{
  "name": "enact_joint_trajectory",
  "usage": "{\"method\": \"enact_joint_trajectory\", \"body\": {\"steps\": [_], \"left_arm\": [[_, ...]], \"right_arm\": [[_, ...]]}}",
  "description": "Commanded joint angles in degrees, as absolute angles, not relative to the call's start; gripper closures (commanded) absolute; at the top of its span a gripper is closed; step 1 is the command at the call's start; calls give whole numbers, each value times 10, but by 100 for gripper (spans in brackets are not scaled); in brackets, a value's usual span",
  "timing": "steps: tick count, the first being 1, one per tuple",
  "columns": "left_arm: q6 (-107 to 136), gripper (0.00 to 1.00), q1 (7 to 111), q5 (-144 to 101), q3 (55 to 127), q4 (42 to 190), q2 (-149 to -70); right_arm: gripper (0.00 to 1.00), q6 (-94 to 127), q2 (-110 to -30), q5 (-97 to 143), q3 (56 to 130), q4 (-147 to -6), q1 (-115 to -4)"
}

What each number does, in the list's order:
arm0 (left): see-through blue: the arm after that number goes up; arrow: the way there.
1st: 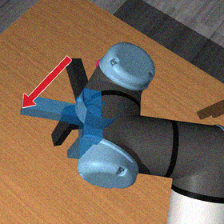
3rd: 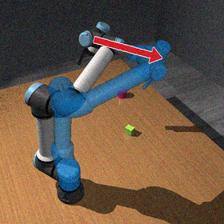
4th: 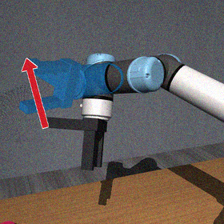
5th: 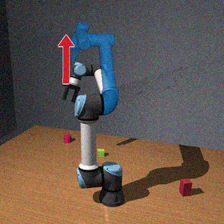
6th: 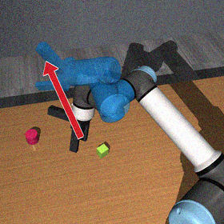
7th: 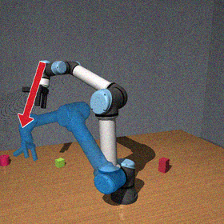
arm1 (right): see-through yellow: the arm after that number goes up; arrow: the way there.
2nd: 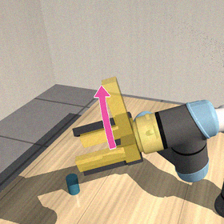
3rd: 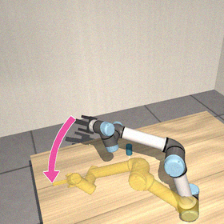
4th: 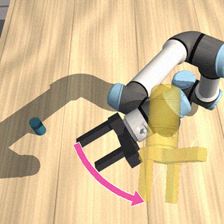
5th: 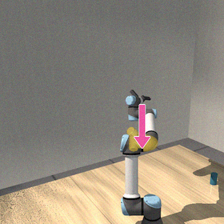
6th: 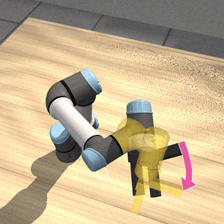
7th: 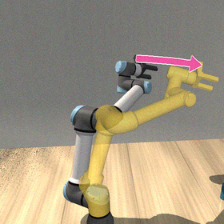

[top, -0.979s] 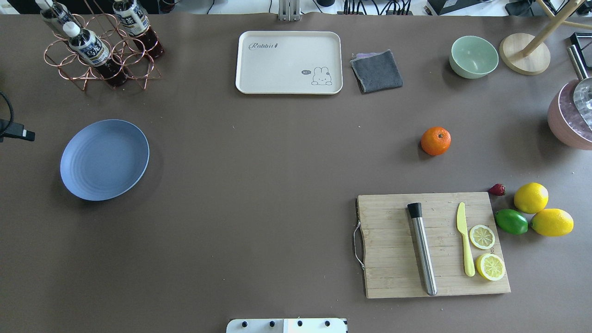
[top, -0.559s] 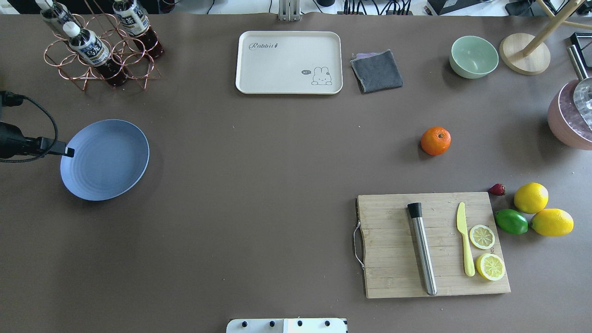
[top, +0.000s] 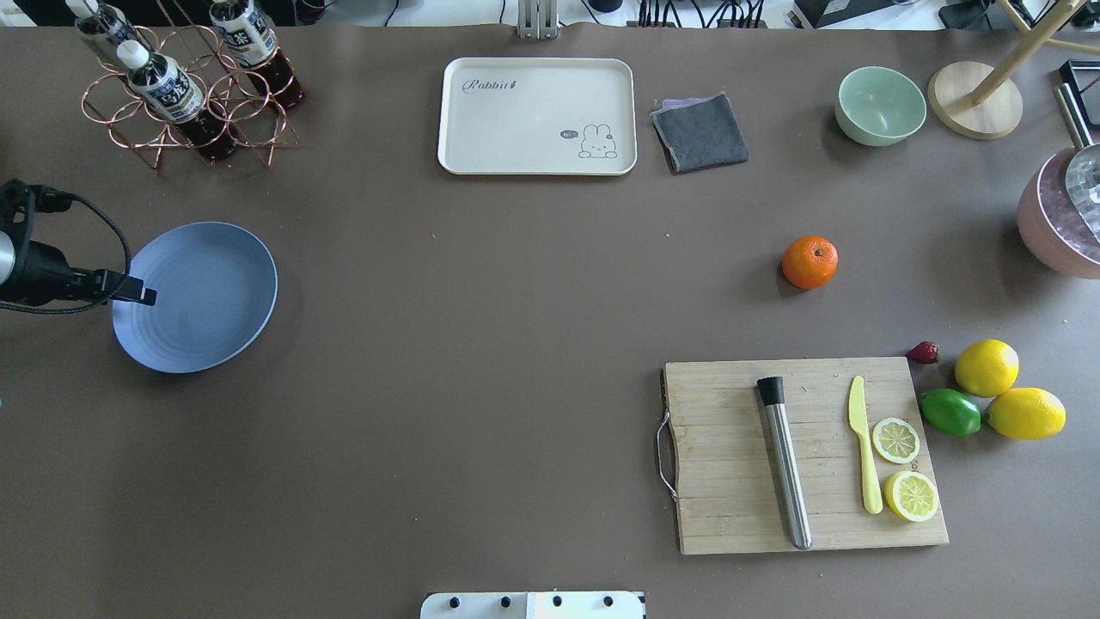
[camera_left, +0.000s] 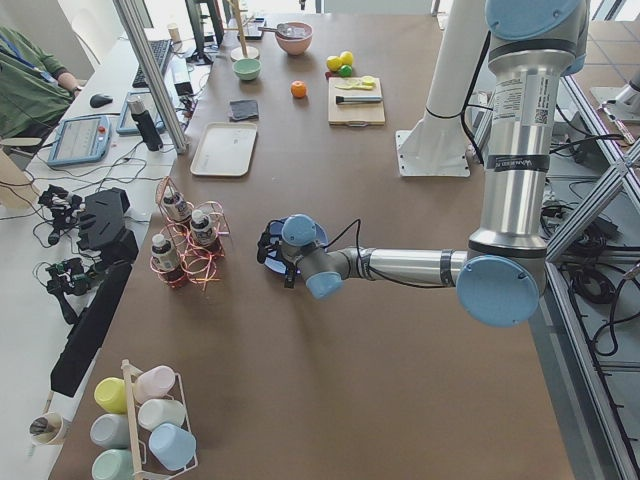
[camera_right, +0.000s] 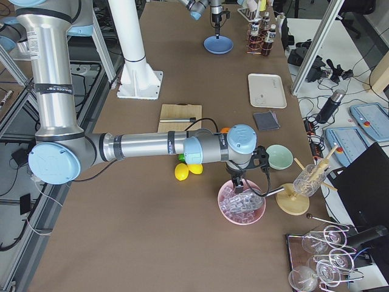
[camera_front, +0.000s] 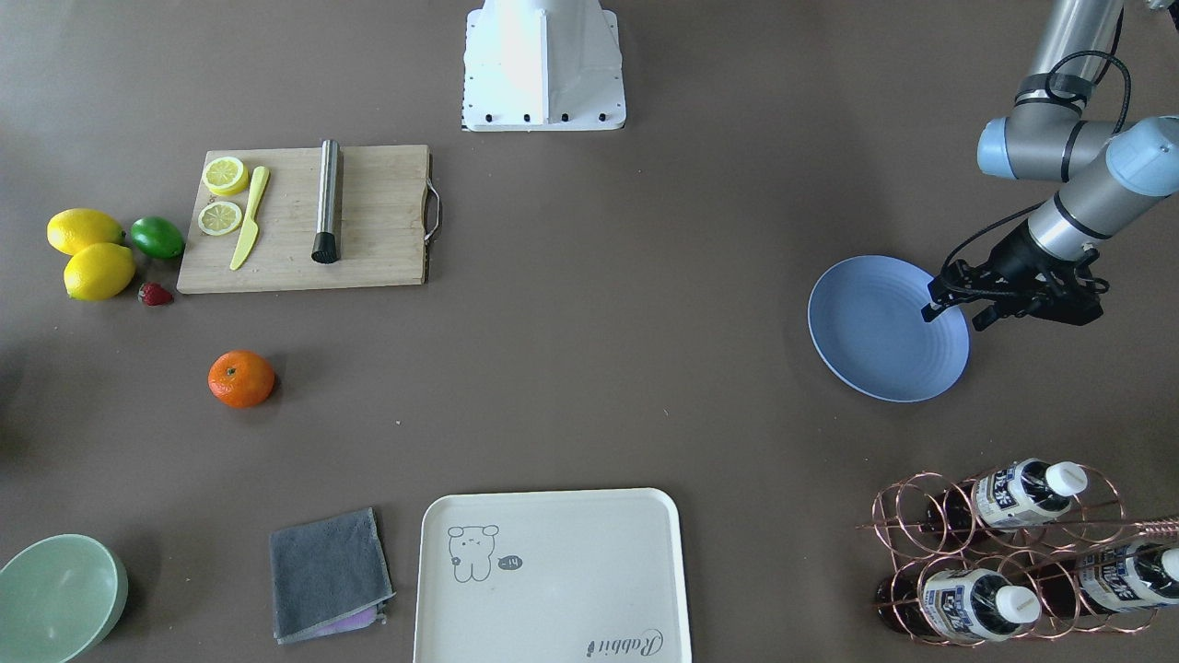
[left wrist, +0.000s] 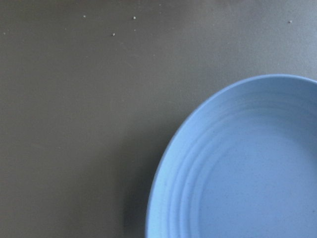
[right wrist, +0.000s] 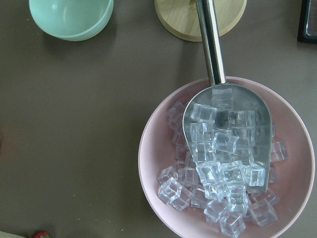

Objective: Pick orange to plate
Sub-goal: 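Move the left gripper in toward the blue plate's rim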

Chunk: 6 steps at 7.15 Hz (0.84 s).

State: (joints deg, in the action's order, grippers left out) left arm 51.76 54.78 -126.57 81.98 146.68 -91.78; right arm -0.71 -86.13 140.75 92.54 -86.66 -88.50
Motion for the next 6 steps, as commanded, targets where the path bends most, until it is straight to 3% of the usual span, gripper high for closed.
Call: {"method": "enact_joint_trajectory", "body": {"steps": [1,2,6], "left_arm": [[519,92,538,-1266,820,1468,-918],[519,100,538,-1267,821,1469,-916],[535,100,559,-1308,831,1461,-922]], "right_arm": [[0,-7,-861,1409,925,-867,-885],[0,-7,-864,1411,929,-867,-885],[0,-5,-858,1411,933,-867,-884]]}}
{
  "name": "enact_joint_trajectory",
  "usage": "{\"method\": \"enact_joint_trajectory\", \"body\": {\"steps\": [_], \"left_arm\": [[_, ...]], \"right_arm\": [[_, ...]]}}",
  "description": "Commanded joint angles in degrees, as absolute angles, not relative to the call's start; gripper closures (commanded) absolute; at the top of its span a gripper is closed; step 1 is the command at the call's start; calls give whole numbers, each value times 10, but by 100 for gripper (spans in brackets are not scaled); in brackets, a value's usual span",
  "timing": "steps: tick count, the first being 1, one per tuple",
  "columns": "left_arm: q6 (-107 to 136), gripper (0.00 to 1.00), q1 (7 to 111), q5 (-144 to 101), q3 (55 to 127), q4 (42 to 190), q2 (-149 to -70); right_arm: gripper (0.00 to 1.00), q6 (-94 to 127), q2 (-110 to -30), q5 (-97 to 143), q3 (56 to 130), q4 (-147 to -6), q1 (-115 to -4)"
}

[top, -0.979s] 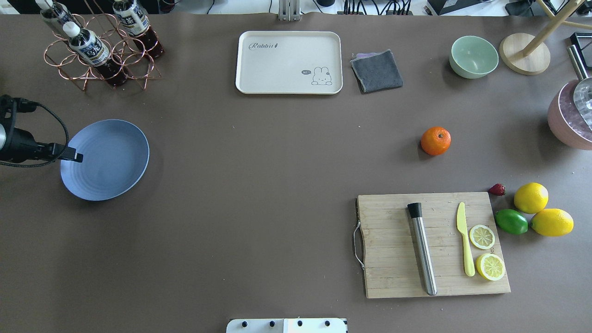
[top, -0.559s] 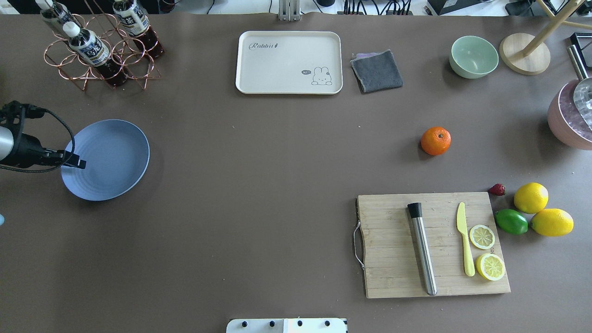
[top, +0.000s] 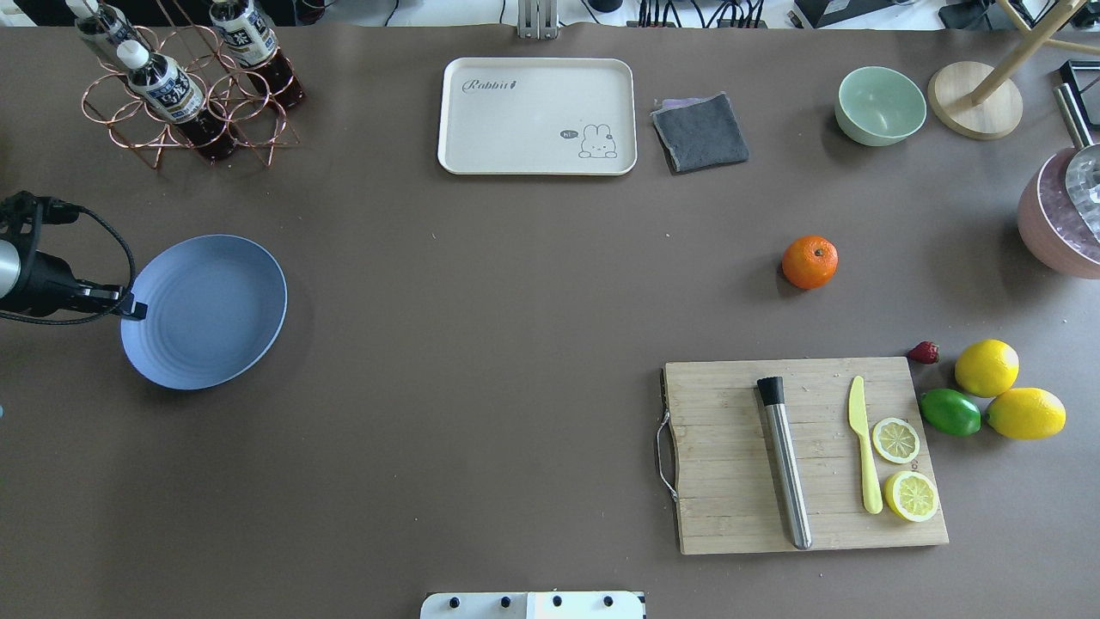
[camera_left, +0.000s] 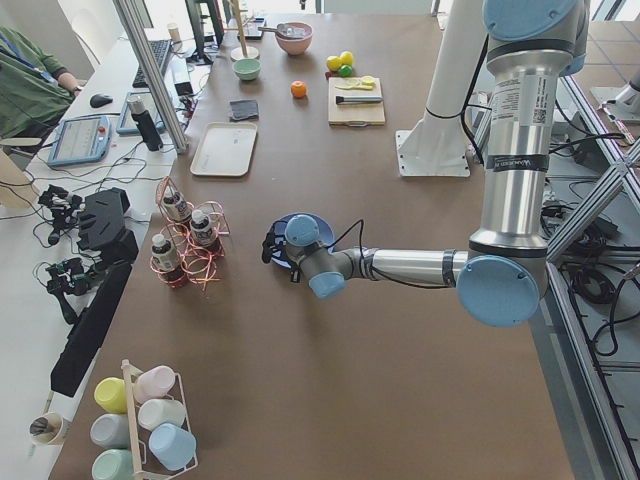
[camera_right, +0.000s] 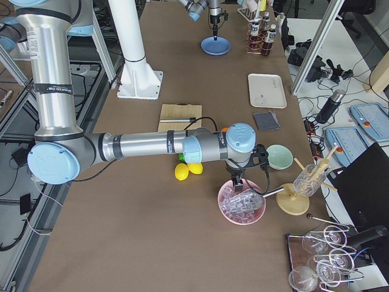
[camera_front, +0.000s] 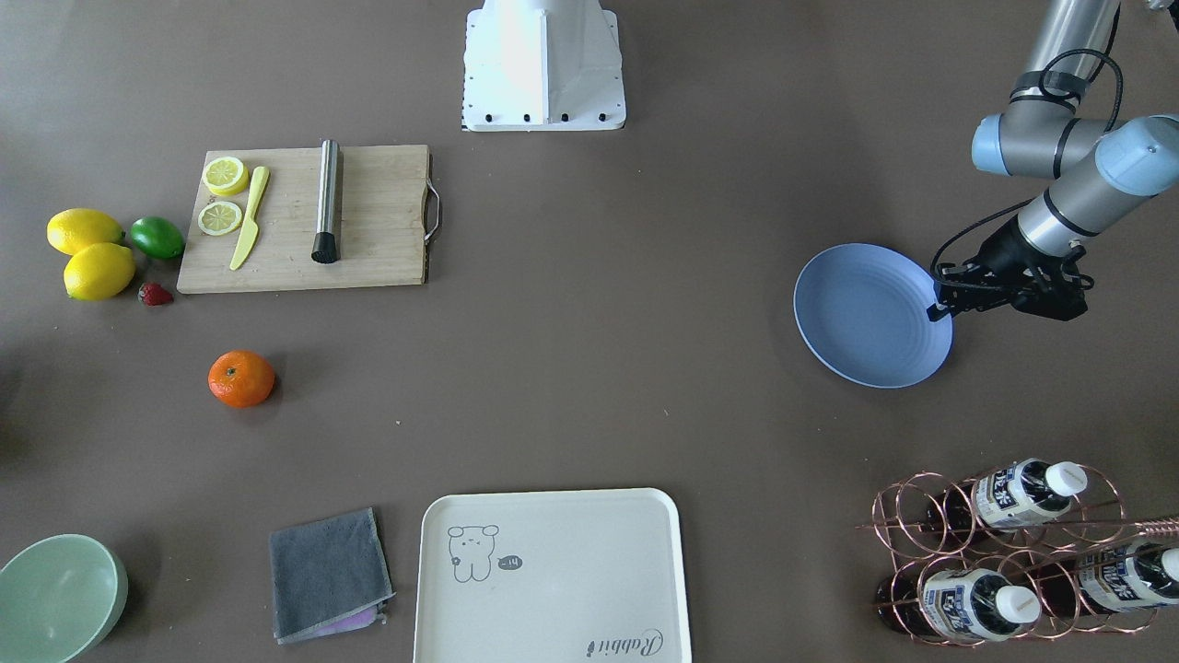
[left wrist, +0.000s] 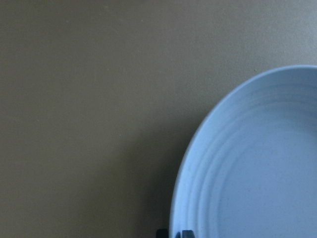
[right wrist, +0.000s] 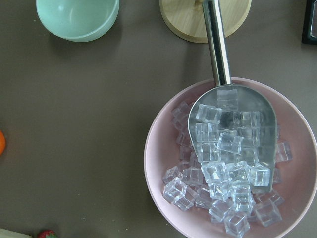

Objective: Pick orange to plate
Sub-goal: 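Move the left gripper in toward the blue plate's rim, then push the blue plate inward with the left gripper while the right grasps the orange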

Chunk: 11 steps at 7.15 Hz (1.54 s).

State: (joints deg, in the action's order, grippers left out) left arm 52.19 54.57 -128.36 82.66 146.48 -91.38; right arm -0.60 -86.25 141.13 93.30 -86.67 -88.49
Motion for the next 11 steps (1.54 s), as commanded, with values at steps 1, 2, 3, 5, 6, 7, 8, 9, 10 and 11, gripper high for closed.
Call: {"method": "enact_joint_trajectory", "body": {"steps": [1,2,3,5,6,7,8,9,10,11], "left_arm": [[609,100,566,-1337,853,1459,-940],[654,100,567,-1354,875,1458,-951],[687,100,565,-1353,895,1449,-958],[752,100,554,-1327,930,1379,-1024],[791,100,507,-1288,945,1354,-1048],[827,100,467,-1240,949,1320,-1089],[867,100,422,-1192,954,1285,-1126],[891,100,374,-1140,963,1258,-1149],[916,100,334,-1099,967,1247,-1163],[931,100,278,-1041,963,1247,-1166]], "right_arm": [[0,-4,-848,1409,933,-867,-875],[0,46,-833,1408,934,-866,-855],[0,104,-818,1402,947,-865,-819],[0,161,-793,1397,951,-864,-774],[0,197,-782,1378,954,-849,-753],[0,262,-768,1354,952,-819,-722],[0,331,-754,1317,949,-782,-679],[0,390,-733,1285,947,-771,-642],[0,422,-721,1266,950,-770,-614],[0,451,-720,1253,953,-757,-589]]}}
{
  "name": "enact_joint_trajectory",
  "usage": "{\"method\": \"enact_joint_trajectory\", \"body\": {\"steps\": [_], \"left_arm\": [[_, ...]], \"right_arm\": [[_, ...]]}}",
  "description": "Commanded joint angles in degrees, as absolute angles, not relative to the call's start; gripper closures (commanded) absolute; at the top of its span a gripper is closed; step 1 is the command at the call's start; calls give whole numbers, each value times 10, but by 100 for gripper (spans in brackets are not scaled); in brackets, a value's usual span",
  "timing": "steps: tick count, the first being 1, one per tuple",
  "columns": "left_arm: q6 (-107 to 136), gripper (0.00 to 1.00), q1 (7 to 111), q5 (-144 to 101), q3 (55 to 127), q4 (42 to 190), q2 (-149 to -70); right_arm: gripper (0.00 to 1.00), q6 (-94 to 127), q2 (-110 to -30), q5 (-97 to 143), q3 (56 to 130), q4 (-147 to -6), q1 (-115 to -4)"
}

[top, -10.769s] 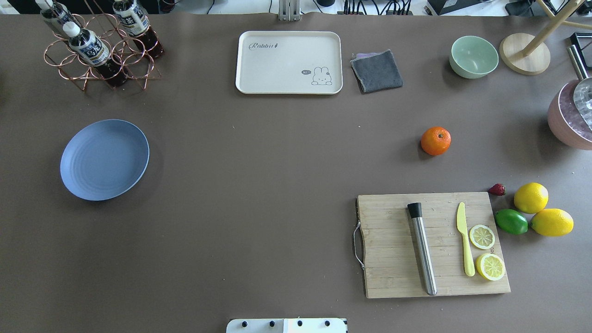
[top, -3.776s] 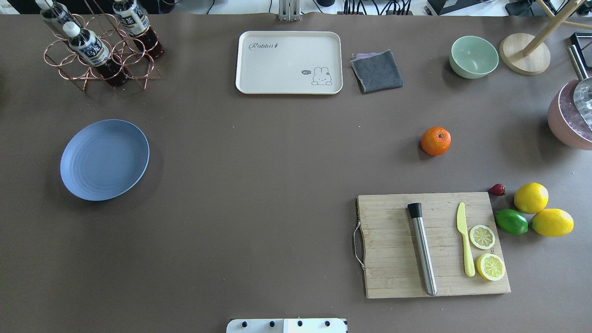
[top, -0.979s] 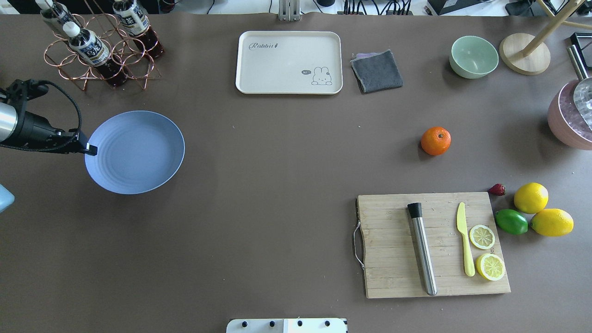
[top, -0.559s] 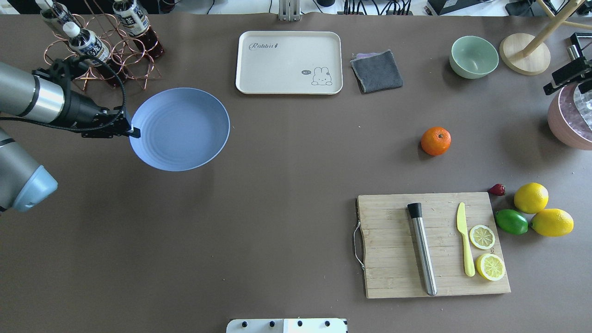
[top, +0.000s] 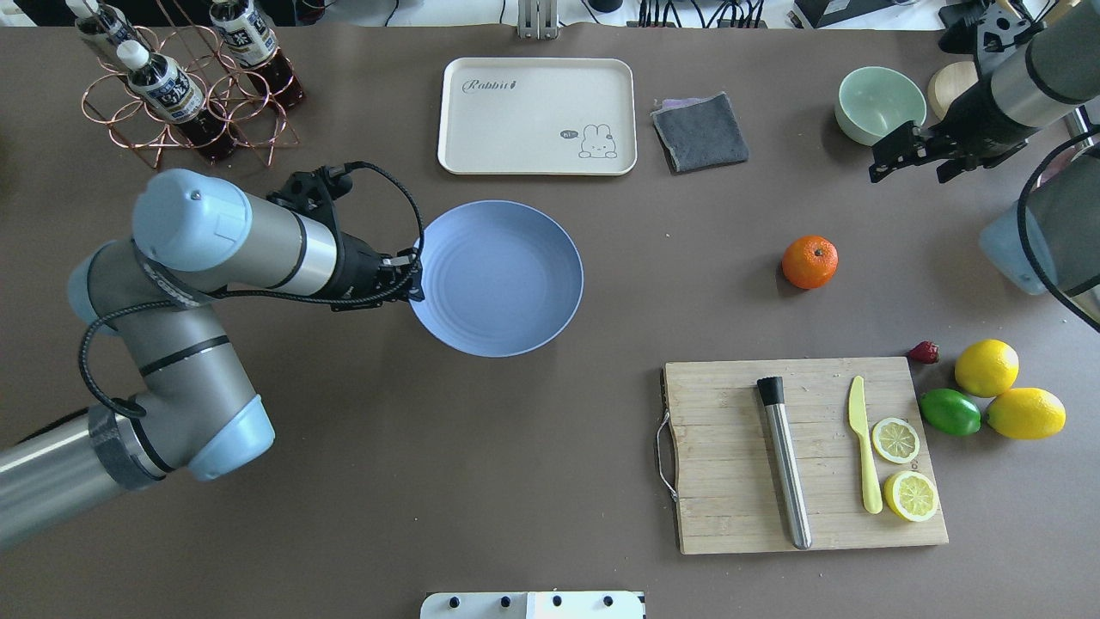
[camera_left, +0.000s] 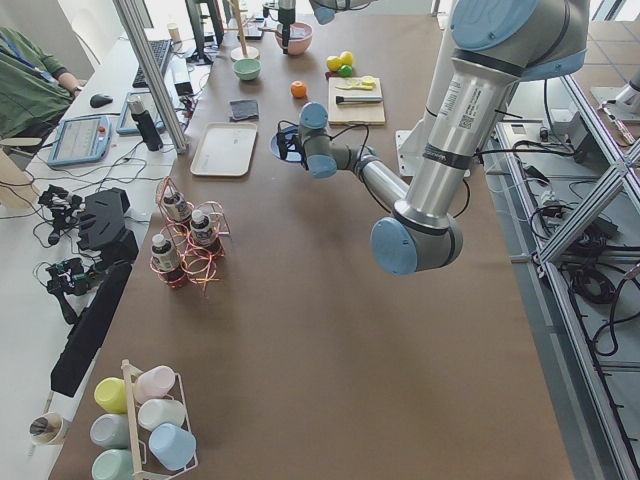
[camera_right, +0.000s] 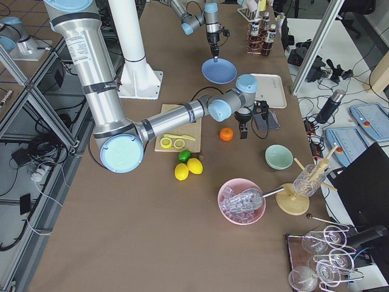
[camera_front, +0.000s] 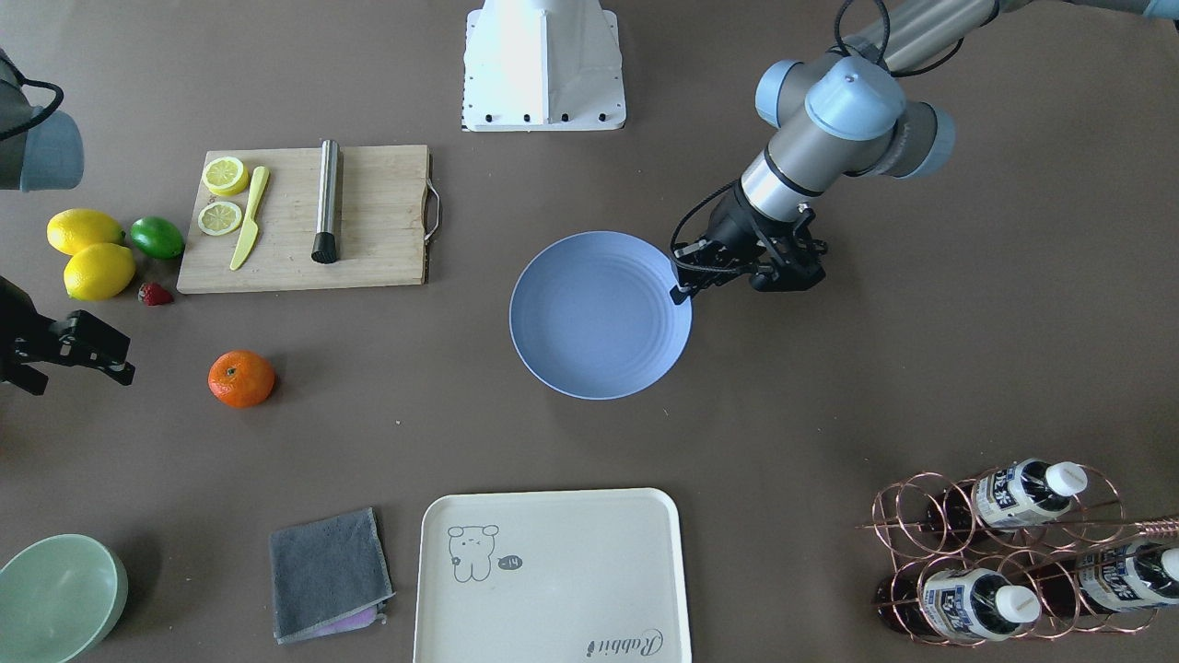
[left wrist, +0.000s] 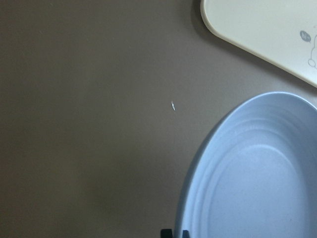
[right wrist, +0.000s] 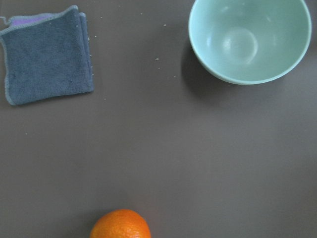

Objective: Pick orange to plate
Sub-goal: 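Push the blue plate inward with the left gripper while the right grasps the orange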

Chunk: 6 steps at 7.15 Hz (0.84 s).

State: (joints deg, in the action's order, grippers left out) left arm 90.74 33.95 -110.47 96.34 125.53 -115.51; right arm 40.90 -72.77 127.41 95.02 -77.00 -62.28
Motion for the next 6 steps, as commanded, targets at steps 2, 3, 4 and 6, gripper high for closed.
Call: {"method": "enact_joint_trajectory", "body": {"steps": [2,3,4,6], "left_arm": [[940,100,225,-978,944,1247,-1187],[948,100,225,-976,940,1247,-1191],[948,100,234,-977,933,1246,-1195],[942,96,284,-986,923,1247,-1194]], "right_arm": [[0,509,-720,1216,951,-721,-543],[0,511,-720,1208,951,-721,-534],[0,510,-720,1206,948,-721,-532],[0,511,-721,1189,947,-721,-520]]}}
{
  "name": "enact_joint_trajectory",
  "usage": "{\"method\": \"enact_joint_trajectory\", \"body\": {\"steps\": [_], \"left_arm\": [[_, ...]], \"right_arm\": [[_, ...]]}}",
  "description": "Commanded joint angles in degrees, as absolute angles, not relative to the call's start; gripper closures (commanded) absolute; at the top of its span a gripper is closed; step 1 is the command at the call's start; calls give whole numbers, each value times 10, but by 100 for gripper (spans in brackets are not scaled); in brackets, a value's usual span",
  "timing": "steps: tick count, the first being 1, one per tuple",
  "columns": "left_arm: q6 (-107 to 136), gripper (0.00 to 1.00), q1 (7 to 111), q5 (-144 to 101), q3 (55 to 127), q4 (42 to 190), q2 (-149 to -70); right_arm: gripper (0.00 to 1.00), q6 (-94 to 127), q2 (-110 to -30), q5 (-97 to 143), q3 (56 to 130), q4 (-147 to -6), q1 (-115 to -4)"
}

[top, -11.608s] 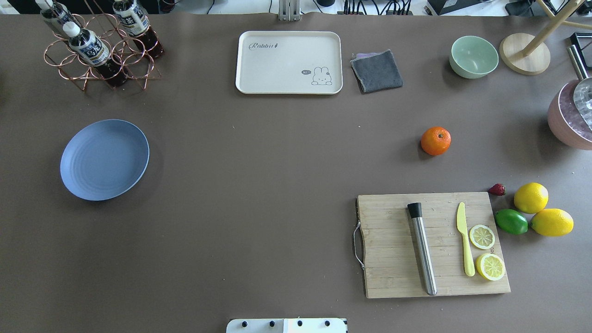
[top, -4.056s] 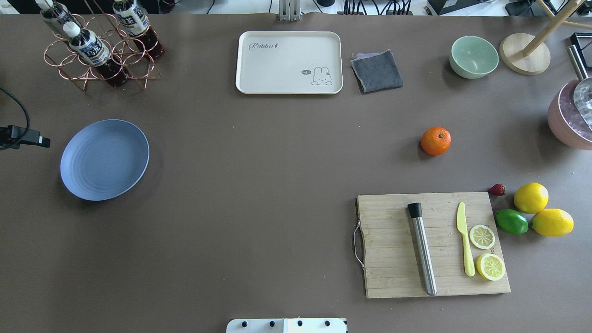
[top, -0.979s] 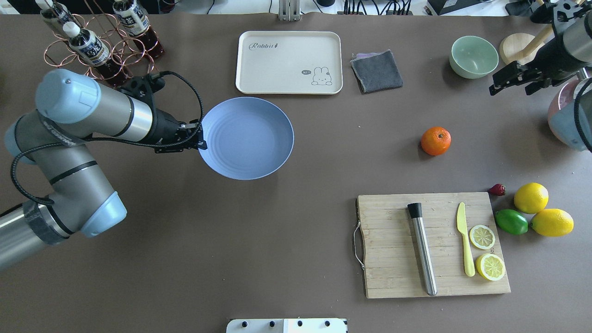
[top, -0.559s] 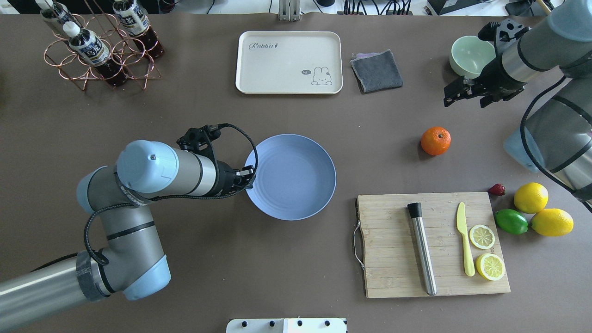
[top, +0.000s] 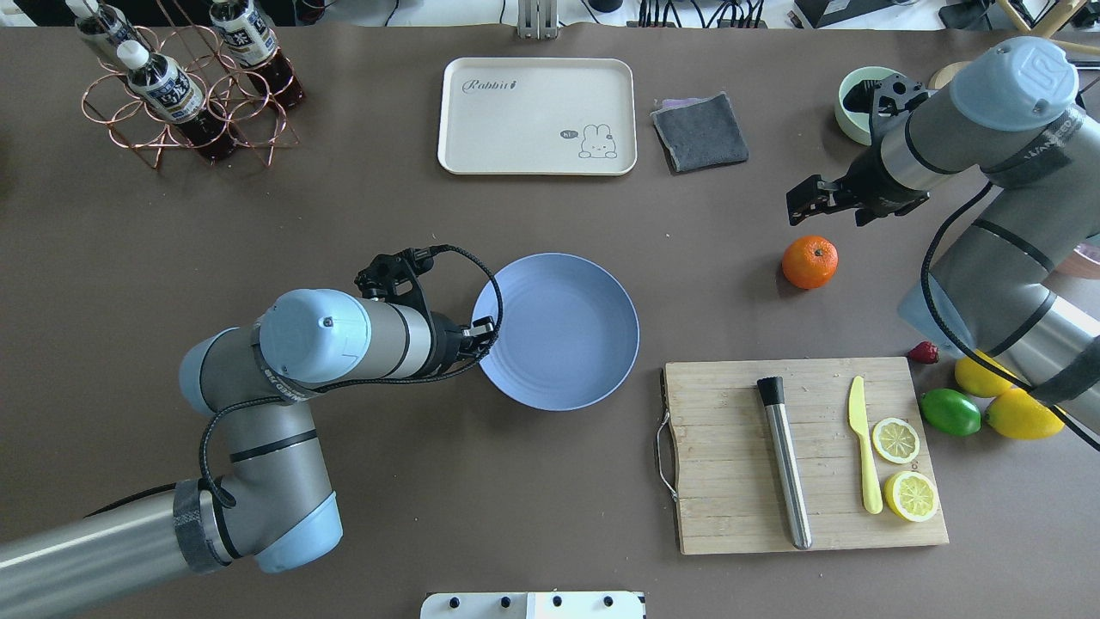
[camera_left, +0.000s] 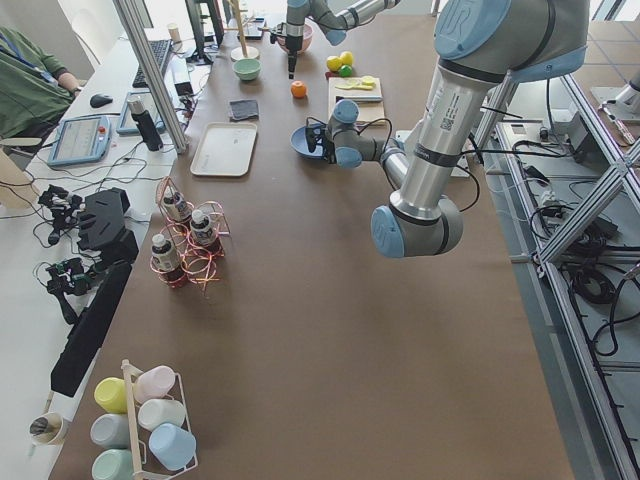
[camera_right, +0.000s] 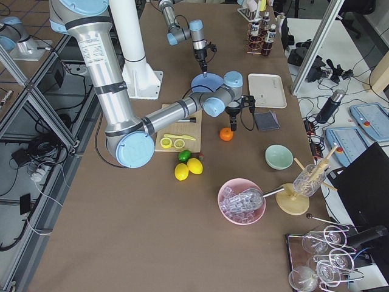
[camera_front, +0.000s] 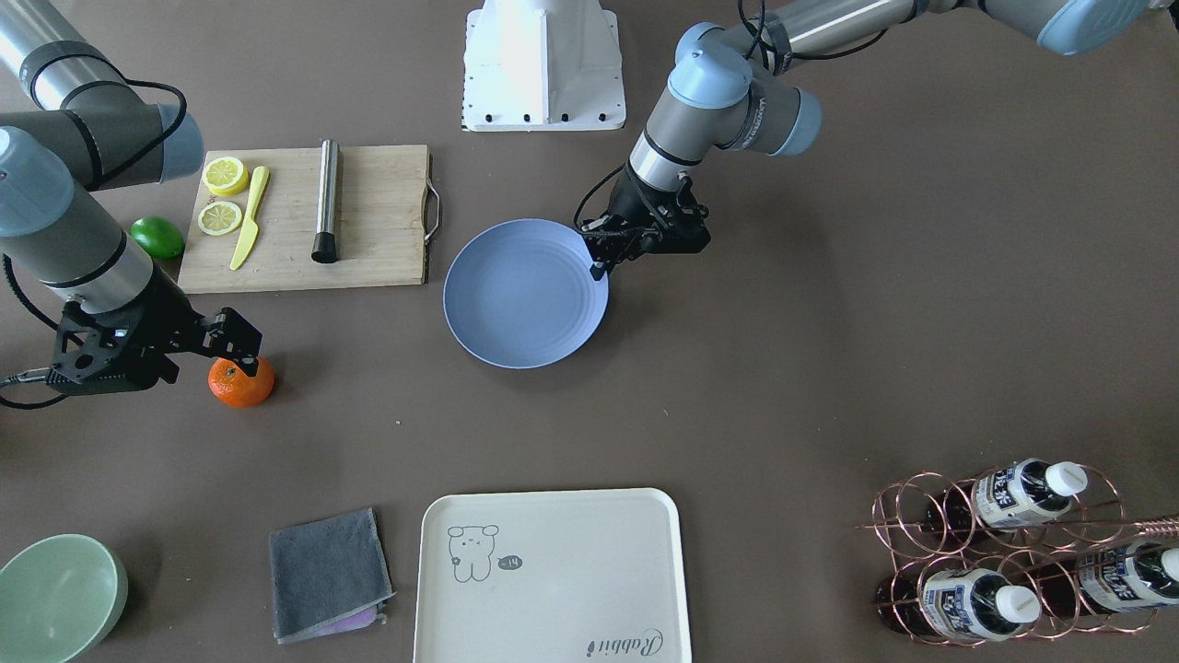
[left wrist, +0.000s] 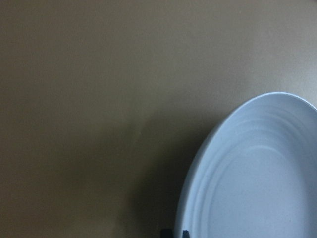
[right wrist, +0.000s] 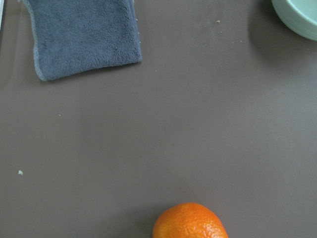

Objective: Pick orange to plate
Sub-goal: 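Push the blue plate inward with the left gripper while the right grasps the orange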

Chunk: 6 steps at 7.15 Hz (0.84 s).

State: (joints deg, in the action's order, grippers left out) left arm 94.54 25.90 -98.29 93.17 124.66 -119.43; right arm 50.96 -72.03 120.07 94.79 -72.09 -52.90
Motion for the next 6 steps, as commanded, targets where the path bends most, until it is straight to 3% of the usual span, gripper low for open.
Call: {"method": "enact_joint_trajectory", "body": {"steps": [1,2,6], "left_arm": [[935,82,293,-990,905,1252,-1194],[895,3,290,-987,893,1256,-1195],[890,2,330,-1043,910,1253,-1196]], "right_arm": [[0,511,-722,1182,947,-721,-515],[0,512,-726,1180,946,-721,-511],[0,512,-723,1153,936,-721,-483]]}}
